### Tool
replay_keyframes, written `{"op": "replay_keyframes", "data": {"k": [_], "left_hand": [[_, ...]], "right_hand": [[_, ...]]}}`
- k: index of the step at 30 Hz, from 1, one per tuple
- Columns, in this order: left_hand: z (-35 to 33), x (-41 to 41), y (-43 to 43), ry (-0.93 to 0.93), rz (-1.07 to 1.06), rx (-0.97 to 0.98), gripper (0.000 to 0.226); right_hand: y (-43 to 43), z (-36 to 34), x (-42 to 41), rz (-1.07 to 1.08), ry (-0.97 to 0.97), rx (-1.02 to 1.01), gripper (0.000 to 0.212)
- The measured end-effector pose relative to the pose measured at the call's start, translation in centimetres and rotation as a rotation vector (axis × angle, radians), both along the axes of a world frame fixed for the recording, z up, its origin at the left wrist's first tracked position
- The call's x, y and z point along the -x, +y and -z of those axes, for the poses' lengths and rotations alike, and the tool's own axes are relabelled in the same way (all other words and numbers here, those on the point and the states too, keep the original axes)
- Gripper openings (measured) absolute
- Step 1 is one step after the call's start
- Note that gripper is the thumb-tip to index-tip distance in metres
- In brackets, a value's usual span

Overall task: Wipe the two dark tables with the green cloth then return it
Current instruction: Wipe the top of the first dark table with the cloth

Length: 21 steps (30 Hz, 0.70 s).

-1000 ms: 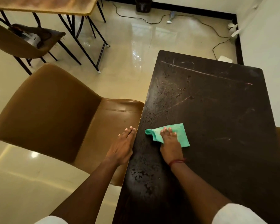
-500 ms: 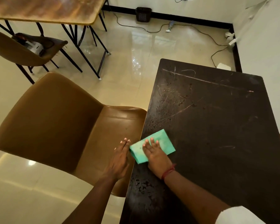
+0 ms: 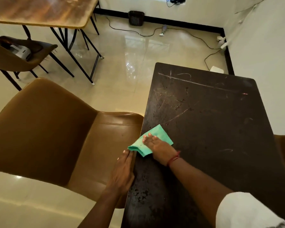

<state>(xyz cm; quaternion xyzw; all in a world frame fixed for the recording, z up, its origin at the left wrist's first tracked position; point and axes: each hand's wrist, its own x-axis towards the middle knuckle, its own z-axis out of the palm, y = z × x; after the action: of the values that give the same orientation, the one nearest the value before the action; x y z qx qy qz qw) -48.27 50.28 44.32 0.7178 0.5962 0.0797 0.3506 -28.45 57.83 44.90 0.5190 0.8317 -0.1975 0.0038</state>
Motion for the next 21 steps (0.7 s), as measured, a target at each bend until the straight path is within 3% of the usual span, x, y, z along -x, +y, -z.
{"op": "replay_keyframes", "data": {"k": [2,4,6,9,11,14,15,19,21], "left_hand": [[0.1,-0.6,-0.3,-0.018,-0.009,0.005,0.081],[0.2,-1.5,-0.1,-0.025,-0.012,-0.025,0.075],[0.2,-2.6,0.3,-0.019,-0.020,-0.025,0.068],[0.1,-4.0,0.6,-0.005,0.004,-0.055,0.066],[0.2,-4.6,0.6,0.033,0.041,-0.094,0.067],[-0.2,-5.7,0.7,0.117,0.012,-0.176,0.064],[-0.5,-6.4,0.9,0.120,-0.011,-0.176,0.064],[-0.7,-8.6,1.2,0.117,-0.001,-0.141,0.067],[-0.8,-9.5,1.1,0.116,0.037,-0.138,0.067]], "right_hand": [[2.5,-0.1,-2.5,0.316,0.023,0.010,0.063],[3.4,-0.9,-2.7,0.600,0.020,-0.028,0.060],[2.8,-0.7,-1.3,0.494,-0.018,-0.012,0.058],[0.7,-0.1,-2.5,0.076,-0.009,-0.015,0.064],[2.1,0.4,-5.8,0.147,0.002,-0.025,0.063],[3.4,-0.4,-6.0,0.604,0.016,-0.066,0.055],[3.0,-0.8,-5.1,0.642,0.013,-0.058,0.053],[-1.6,0.0,-6.1,0.139,0.040,-0.016,0.061],[-1.4,0.5,-10.8,0.141,0.050,-0.059,0.062]]}}
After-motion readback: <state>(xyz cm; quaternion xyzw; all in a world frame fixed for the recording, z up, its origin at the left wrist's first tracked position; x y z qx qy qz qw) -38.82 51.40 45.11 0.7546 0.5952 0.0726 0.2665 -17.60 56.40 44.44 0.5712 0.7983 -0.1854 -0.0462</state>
